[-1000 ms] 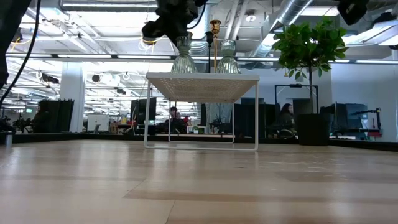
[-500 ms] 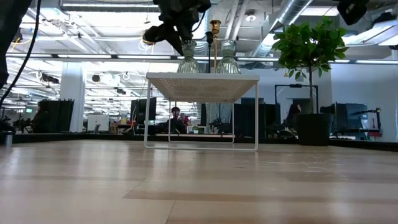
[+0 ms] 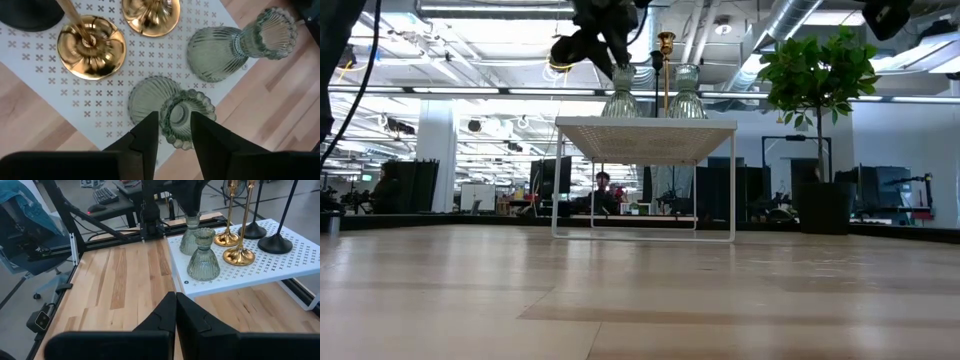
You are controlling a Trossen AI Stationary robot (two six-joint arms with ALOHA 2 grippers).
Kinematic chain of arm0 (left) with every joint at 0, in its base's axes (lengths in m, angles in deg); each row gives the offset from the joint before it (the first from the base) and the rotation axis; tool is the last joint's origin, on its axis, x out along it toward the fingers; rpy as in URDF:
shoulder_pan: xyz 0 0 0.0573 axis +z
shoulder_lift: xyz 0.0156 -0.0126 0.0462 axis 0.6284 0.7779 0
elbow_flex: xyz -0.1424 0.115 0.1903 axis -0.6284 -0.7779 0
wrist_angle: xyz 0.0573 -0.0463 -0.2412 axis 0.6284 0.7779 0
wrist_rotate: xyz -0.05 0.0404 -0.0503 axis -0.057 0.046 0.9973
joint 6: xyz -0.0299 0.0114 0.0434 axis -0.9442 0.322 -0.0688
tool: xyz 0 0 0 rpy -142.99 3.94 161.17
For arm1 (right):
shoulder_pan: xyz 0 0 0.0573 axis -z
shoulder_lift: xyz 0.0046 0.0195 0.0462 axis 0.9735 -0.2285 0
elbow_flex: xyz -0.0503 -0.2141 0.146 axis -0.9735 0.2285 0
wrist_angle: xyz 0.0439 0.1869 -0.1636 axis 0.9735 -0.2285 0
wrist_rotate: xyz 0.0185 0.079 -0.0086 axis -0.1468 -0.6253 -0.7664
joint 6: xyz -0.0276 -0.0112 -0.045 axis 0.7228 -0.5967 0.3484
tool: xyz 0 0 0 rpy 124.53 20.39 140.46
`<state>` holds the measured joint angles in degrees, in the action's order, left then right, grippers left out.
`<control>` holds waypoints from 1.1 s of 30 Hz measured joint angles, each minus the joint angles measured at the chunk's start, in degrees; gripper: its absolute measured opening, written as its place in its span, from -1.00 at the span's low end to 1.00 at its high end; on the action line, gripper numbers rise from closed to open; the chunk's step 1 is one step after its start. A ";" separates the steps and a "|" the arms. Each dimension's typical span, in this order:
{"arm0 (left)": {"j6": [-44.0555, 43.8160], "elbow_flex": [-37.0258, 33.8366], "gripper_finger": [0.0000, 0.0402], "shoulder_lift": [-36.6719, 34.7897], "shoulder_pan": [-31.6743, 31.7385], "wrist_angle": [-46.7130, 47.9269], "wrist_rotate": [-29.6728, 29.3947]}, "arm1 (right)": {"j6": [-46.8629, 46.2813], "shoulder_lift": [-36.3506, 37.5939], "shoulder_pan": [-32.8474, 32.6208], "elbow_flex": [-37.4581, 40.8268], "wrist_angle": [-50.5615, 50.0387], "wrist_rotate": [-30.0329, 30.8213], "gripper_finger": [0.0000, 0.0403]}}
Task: Pick & Place candle stick holders
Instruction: Return to Home Position
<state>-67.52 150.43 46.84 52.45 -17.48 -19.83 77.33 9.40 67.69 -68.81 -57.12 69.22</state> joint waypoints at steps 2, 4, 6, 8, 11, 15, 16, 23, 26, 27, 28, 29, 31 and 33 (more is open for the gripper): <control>-0.01 -0.02 -0.44 -0.14 0.00 -0.17 -0.16 | 0.00 0.00 0.00 0.00 0.00 0.00 -1.00; 0.01 -0.02 -0.44 -0.29 0.00 -0.42 -0.16 | 0.00 0.00 0.00 0.00 0.00 0.06 -1.00; -0.01 -0.02 -0.44 -0.70 0.00 -0.48 -0.16 | 0.00 0.00 0.00 0.00 0.00 0.41 -1.00; -0.01 -0.02 -0.44 -1.19 -0.11 -0.49 0.35 | 0.00 0.00 0.00 0.00 0.00 0.46 -1.00; -0.03 -0.01 -0.44 -2.02 -0.17 -0.60 1.13 | 0.00 0.00 0.00 0.00 0.00 0.46 -1.00; -0.01 0.00 -0.43 -4.56 -0.35 -0.81 1.57 | 0.00 0.00 -0.04 0.00 0.02 0.46 -1.00; 0.01 0.00 -0.43 -5.23 -0.50 -0.81 1.73 | 0.01 0.00 -0.04 0.00 0.00 0.46 -1.00; 0.14 0.00 -0.43 -11.41 -2.99 -0.90 1.75 | 0.02 0.00 -0.02 0.00 0.02 0.46 -1.00; 0.14 0.02 -0.43 -14.05 -4.70 -0.90 1.37 | 0.02 0.00 -0.02 0.00 0.02 0.46 -1.00; 0.17 0.02 -0.43 -14.88 -5.35 -0.90 1.32 | 0.02 0.00 -0.02 0.00 0.02 0.46 -1.00; 0.17 0.01 -0.43 -15.66 -6.00 -0.90 1.27 | 0.02 0.00 -0.02 0.00 0.02 0.46 -1.00; 0.17 0.02 -0.44 -16.47 -6.71 -0.90 1.03 | 0.02 0.00 -0.02 0.00 0.02 0.46 -1.00; 0.62 0.02 -0.45 -17.86 -8.28 -0.90 -0.01 | 0.02 0.00 0.00 0.00 0.02 0.44 -1.00; 2.96 0.02 -0.47 -19.06 -10.17 -0.87 -1.28 | 0.02 0.00 0.00 0.00 0.02 0.46 -1.00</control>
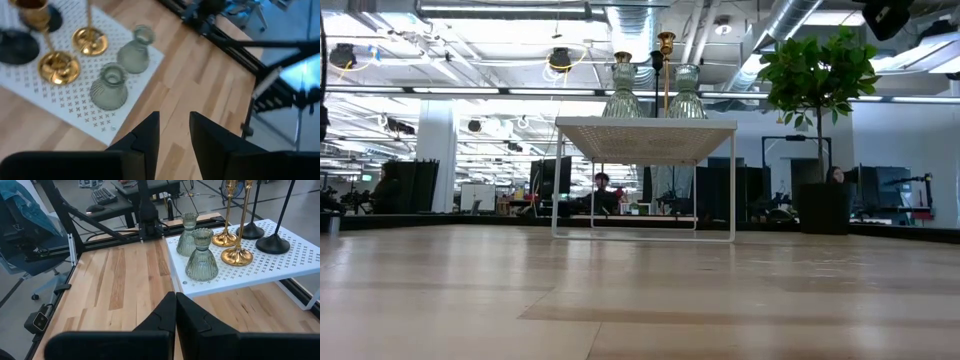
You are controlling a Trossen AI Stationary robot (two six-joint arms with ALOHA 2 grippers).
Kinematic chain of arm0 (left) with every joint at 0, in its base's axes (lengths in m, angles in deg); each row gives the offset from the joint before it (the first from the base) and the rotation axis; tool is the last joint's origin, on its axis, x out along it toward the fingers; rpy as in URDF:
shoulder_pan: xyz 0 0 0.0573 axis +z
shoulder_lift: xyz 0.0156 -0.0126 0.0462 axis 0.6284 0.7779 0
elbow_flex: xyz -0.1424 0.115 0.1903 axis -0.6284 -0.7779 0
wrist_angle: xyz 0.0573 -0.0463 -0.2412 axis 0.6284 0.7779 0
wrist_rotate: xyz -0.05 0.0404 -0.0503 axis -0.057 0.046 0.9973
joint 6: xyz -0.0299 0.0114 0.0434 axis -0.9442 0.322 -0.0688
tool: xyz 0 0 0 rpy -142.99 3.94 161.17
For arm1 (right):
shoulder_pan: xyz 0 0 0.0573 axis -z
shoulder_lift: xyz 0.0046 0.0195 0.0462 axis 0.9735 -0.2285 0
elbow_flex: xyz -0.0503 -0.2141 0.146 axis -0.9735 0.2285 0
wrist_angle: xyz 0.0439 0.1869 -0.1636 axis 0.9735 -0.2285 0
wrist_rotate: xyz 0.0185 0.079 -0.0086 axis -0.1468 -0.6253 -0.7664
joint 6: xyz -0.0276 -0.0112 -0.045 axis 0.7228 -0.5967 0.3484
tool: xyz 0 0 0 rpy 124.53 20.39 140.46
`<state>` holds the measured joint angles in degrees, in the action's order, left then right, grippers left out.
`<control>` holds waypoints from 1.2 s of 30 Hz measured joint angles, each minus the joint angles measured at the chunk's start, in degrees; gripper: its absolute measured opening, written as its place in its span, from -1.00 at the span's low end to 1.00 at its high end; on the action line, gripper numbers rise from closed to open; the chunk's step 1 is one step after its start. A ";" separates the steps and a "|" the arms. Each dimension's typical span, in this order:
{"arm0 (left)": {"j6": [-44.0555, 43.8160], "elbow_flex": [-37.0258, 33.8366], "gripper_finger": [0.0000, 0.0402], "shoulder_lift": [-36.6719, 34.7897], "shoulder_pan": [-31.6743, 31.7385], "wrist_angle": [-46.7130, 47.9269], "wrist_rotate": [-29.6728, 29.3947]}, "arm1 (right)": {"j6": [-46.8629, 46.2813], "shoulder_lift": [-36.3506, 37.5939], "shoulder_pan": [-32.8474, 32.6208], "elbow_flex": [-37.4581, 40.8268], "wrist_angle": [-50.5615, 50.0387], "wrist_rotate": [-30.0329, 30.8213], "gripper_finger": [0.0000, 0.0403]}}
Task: Pick & Place candle stick holders
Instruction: Return to Home Position
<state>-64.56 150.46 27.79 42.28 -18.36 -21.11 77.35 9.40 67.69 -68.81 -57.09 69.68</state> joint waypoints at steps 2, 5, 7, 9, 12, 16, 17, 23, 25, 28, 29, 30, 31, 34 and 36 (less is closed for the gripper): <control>3.62 0.00 -0.49 -1.11 -2.01 0.00 -0.84 | 0.00 0.00 0.00 0.00 0.00 0.00 -1.00; 8.75 0.01 -0.52 -2.56 -5.42 -0.02 -1.11 | 0.00 0.00 0.00 0.00 0.02 -0.02 -1.00; 9.81 0.02 -0.54 -3.15 -7.60 -0.02 -1.59 | 0.00 0.00 0.00 0.00 0.02 -0.02 -1.00; 10.65 0.02 -0.55 -3.49 -9.79 -0.02 -2.44 | -0.02 0.00 0.00 0.00 0.02 -0.02 -1.00; 11.72 0.02 -0.55 -3.83 -12.58 -0.02 -4.29 | -0.02 0.00 0.00 0.00 0.04 0.09 -1.00; 12.64 0.04 -0.56 -4.19 -14.90 -0.02 -5.45 | -0.02 0.00 0.00 0.00 0.04 1.47 -1.00; 12.70 0.04 -0.56 -4.20 -15.16 -0.02 -5.45 | -0.02 0.00 0.00 0.00 0.04 1.70 -1.00; 12.68 0.04 -0.56 -4.31 -15.38 0.00 -5.58 | 0.00 0.00 0.00 0.00 0.04 2.75 -1.00; 12.70 0.04 -0.56 -4.28 -15.40 0.00 -5.56 | 0.00 0.00 0.00 0.00 0.04 2.75 -1.00; 12.44 0.04 -0.56 -4.16 -15.40 -0.02 -5.56 | -0.01 0.00 0.00 0.00 0.04 2.75 -1.00; 12.31 0.04 -0.56 -4.14 -15.40 -0.04 -5.50 | -0.02 0.00 0.00 0.00 0.04 2.75 -1.00; 12.30 0.04 -0.56 -4.14 -15.40 -0.09 -5.37 | 0.00 0.00 0.00 0.00 0.04 2.75 -1.00; 12.29 0.04 -0.56 -4.14 -15.39 -0.21 -5.38 | -0.01 0.00 0.00 0.00 0.04 2.75 -1.00; 12.29 0.04 -0.56 -4.14 -15.40 -0.64 -5.38 | -0.02 0.00 0.00 0.00 0.04 2.71 -1.00; 12.29 0.04 -0.56 -4.14 -15.40 -0.93 -5.36 | -0.02 0.00 0.00 0.00 0.04 2.71 -1.00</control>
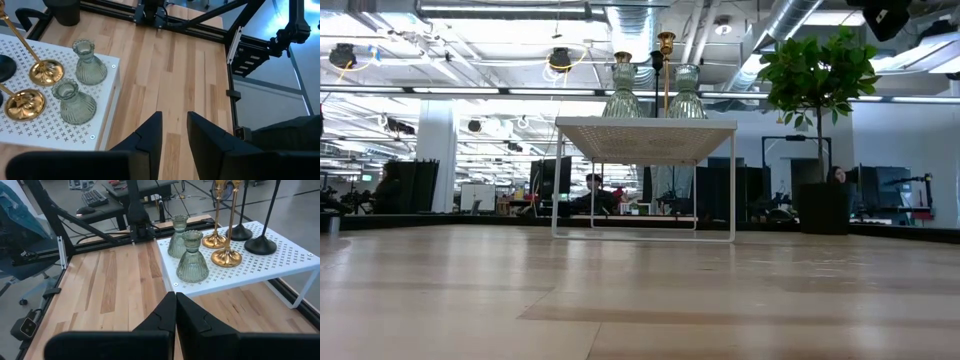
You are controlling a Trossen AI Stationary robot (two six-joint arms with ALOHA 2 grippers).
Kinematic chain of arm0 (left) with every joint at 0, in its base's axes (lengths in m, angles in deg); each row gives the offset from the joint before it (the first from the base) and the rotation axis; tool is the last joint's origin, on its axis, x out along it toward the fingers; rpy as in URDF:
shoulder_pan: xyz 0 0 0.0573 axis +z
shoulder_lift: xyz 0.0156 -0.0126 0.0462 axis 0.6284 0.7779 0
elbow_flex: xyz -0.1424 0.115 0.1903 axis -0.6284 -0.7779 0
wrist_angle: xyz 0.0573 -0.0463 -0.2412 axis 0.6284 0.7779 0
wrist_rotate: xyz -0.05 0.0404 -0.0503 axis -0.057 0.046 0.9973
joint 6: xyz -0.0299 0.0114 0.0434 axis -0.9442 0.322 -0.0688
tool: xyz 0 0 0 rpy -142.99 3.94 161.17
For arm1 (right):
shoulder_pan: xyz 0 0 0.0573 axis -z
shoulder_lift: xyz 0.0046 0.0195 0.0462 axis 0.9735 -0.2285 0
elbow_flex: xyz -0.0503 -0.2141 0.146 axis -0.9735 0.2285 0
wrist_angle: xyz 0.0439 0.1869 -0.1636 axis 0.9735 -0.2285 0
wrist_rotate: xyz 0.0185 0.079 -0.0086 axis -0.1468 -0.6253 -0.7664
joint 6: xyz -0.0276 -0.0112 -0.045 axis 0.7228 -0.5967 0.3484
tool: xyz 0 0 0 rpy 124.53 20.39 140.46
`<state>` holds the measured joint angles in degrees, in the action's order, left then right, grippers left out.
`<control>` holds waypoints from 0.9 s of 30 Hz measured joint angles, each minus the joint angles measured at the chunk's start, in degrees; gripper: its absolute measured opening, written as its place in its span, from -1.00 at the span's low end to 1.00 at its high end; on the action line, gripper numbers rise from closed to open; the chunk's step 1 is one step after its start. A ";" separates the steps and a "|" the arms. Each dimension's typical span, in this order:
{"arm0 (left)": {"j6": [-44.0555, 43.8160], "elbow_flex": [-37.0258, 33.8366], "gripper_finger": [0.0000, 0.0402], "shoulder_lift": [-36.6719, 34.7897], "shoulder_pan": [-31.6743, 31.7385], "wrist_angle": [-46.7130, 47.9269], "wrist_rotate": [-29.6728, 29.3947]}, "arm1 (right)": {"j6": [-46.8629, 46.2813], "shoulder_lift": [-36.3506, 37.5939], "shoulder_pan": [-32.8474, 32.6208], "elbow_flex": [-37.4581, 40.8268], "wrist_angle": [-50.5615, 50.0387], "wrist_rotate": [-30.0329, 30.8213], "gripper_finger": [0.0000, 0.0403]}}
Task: Pick & Place candle stick holders
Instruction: Return to Home Position
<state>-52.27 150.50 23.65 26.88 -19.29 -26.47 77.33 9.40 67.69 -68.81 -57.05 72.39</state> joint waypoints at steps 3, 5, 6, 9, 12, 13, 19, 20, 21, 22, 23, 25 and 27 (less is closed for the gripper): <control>-0.02 0.00 -0.56 0.00 0.02 -0.59 -0.02 | 0.02 0.00 0.00 0.00 0.00 -0.02 -1.00; -0.02 0.00 -0.56 0.02 0.01 -1.23 0.00 | 0.00 0.00 0.00 0.00 0.00 -0.02 -1.00; 0.02 0.00 -0.56 0.02 0.00 -1.52 0.00 | 0.00 0.00 0.00 0.00 0.00 -0.05 -1.00; 2.73 0.00 -0.56 0.02 0.02 -1.66 0.00 | 0.02 0.00 0.00 0.00 0.00 -0.15 -1.00; 4.30 0.00 -0.56 0.09 0.02 -1.84 0.00 | 0.00 0.00 0.00 0.00 0.00 -0.15 -1.00; 4.33 0.00 -0.56 0.20 0.02 -1.88 0.00 | 0.00 0.00 0.00 0.00 -0.01 -0.15 -1.00; 7.79 -0.02 -0.56 -1.12 0.61 -1.87 0.07 | -2.84 0.39 0.00 0.00 0.00 -0.17 -1.00; 8.33 -0.02 -0.56 -1.82 0.63 -1.91 0.01 | -2.86 0.69 -0.02 0.00 -0.02 -0.27 -1.00; 8.74 -0.02 -0.56 -2.82 0.66 -1.94 0.02 | -2.86 1.02 -0.02 -0.04 0.01 -0.31 -1.00; 9.35 -0.02 -0.56 -3.83 0.64 -2.04 0.04 | -2.83 1.60 -0.04 -0.05 0.10 -0.32 -1.00; 10.32 -0.25 -0.56 -4.83 0.64 -2.61 0.30 | -2.71 2.31 -0.04 -0.04 -0.01 -0.38 -1.00; 12.55 -2.13 -0.56 -7.57 0.61 -4.79 2.23 | -2.55 3.88 -0.04 -0.04 0.09 -0.62 -1.00; 15.15 -5.31 -0.56 -10.54 0.61 -8.04 6.67 | -2.22 6.07 -0.04 -0.04 0.27 -2.08 -1.00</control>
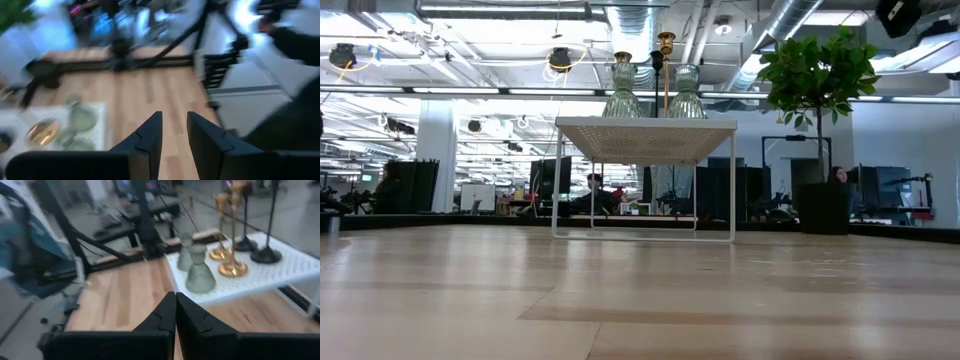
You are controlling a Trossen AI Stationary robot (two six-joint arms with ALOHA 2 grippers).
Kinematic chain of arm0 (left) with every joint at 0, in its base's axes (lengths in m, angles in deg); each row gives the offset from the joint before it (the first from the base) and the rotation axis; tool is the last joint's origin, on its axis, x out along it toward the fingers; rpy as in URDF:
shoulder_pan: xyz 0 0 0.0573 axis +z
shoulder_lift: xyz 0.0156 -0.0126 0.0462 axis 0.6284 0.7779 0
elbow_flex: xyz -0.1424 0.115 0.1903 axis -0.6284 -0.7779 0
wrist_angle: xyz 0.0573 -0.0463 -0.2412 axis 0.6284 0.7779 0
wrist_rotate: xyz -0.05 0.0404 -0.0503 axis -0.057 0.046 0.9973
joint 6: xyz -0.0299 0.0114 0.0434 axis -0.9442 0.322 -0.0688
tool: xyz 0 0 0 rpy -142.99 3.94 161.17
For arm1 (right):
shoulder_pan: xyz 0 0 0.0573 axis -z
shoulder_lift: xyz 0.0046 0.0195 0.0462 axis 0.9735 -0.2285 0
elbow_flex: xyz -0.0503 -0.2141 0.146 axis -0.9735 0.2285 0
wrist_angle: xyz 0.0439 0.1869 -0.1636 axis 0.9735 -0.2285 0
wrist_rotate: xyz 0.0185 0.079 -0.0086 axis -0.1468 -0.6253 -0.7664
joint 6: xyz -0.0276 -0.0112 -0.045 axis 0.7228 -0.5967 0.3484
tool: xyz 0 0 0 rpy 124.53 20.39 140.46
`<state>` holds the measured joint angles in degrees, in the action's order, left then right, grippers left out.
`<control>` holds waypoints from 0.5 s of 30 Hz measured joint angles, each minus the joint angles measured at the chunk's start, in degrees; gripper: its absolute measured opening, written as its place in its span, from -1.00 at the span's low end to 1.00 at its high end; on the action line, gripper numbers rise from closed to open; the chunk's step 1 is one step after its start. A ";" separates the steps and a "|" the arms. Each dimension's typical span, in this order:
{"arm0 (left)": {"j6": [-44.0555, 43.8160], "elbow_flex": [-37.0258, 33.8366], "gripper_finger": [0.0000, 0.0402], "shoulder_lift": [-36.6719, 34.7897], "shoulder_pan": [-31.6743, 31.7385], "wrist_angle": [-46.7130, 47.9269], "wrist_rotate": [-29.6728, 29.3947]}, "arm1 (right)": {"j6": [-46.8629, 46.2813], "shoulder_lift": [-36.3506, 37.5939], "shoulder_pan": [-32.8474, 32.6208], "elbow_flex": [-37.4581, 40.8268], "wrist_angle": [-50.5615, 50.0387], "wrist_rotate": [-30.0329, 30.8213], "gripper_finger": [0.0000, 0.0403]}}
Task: Pick & Place candle stick holders
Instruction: Return to Home Position
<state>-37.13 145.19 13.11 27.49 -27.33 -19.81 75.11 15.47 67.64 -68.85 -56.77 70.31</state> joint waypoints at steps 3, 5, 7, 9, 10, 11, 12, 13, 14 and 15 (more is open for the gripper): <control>3.45 -7.14 -0.56 -5.10 0.00 -6.23 5.85 | 2.80 3.28 -0.13 0.00 2.52 -2.52 -1.00; 3.63 -12.90 -0.56 -8.79 -0.02 -10.27 6.76 | 5.21 5.55 -0.26 0.00 4.20 -3.79 -1.00; 2.84 -19.03 -0.56 -12.64 -0.02 -13.76 6.84 | 7.66 7.34 -0.26 -0.07 6.29 -4.32 -1.00; 2.77 -25.66 -0.56 -16.47 -0.01 -18.06 6.75 | 9.34 9.04 -0.26 0.02 6.47 -4.37 -1.00; 2.76 -28.88 -0.56 -18.41 0.00 -20.51 6.68 | 9.64 9.76 -0.26 0.02 6.49 -4.37 -1.00; 2.73 -32.03 -0.56 -20.49 0.00 -22.76 6.67 | 9.80 10.31 -0.26 -0.02 6.68 -4.37 -1.00; 2.73 -34.80 -0.56 -22.44 0.00 -24.73 6.69 | 9.78 10.75 -0.26 -0.01 6.66 -4.37 -1.00; 2.77 -37.67 -0.56 -24.73 -0.02 -27.03 6.69 | 9.78 11.17 -0.26 0.00 6.54 -4.42 -1.00; 2.77 -40.30 -0.56 -26.83 -0.02 -28.89 6.71 | 9.79 11.48 -0.26 0.00 6.56 -4.80 -1.00; 2.80 -42.68 -0.56 -28.79 -0.02 -30.19 6.71 | 9.85 11.59 -0.26 0.00 6.59 -5.72 -1.00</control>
<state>-34.33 102.51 -15.68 27.47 -57.51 -13.10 84.96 27.06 67.38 -68.85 -50.18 64.59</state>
